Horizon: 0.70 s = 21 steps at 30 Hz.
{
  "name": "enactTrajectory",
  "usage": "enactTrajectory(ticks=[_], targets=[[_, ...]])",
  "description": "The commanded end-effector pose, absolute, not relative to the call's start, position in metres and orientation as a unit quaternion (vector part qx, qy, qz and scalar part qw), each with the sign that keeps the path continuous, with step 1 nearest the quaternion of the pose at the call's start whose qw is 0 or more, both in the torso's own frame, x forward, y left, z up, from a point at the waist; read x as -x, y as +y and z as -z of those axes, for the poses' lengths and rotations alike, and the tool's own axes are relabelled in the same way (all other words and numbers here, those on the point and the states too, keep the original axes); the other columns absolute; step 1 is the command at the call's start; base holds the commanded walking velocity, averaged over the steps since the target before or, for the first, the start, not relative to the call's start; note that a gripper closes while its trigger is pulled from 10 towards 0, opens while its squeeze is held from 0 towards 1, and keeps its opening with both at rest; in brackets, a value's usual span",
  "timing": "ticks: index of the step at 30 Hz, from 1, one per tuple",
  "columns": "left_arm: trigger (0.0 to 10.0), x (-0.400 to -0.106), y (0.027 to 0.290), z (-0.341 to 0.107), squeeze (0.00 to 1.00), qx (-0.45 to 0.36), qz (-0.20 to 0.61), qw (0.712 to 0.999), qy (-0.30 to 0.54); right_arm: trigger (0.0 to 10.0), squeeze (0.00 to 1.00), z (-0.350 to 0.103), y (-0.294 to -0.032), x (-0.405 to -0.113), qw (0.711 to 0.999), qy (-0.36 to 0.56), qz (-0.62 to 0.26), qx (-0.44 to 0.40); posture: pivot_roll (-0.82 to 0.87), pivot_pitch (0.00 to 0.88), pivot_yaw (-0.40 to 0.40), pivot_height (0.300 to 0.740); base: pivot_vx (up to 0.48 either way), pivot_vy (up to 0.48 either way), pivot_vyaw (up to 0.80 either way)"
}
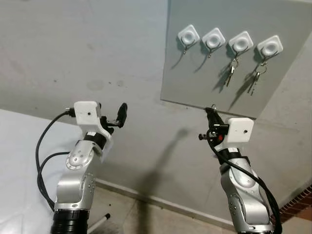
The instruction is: Hang keys on a hook
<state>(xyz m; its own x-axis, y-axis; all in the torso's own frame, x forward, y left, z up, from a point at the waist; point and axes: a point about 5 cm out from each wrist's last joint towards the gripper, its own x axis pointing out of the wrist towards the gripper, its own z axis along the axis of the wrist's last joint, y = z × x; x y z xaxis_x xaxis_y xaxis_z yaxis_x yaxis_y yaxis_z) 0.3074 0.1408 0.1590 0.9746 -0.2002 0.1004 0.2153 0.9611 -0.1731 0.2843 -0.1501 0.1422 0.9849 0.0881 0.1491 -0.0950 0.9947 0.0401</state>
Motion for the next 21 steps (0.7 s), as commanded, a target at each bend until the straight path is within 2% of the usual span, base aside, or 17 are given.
enactTrajectory(ticks=[1,9,17,21], targets=[[10.0,-0.306,0.143,-0.162,0.00,0.087,0.106,0.989,-0.047,10.0,0.00,-0.145,-0.152,-0.284,0.996,-0.078,-0.043,-0.024,0.03,0.003,0.001,0.740,0.000,0.000,0.00],[10.0,-0.307,0.141,-0.163,0.00,0.076,0.115,0.989,-0.045,10.0,0.00,-0.145,-0.153,-0.285,0.996,-0.073,-0.052,-0.022,0.03,0.006,-0.005,0.740,0.000,0.000,0.00],[10.0,-0.302,0.127,-0.169,0.00,0.048,0.169,0.983,-0.055,10.0,0.00,-0.140,-0.153,-0.286,0.993,-0.041,-0.111,-0.021,0.03,0.024,-0.018,0.740,0.000,0.000,0.00],[10.0,-0.298,0.117,-0.172,0.00,0.034,0.198,0.978,-0.063,10.0,0.00,-0.136,-0.144,-0.284,0.989,-0.029,-0.145,-0.027,0.03,0.027,-0.026,0.740,0.000,0.000,0.00]])
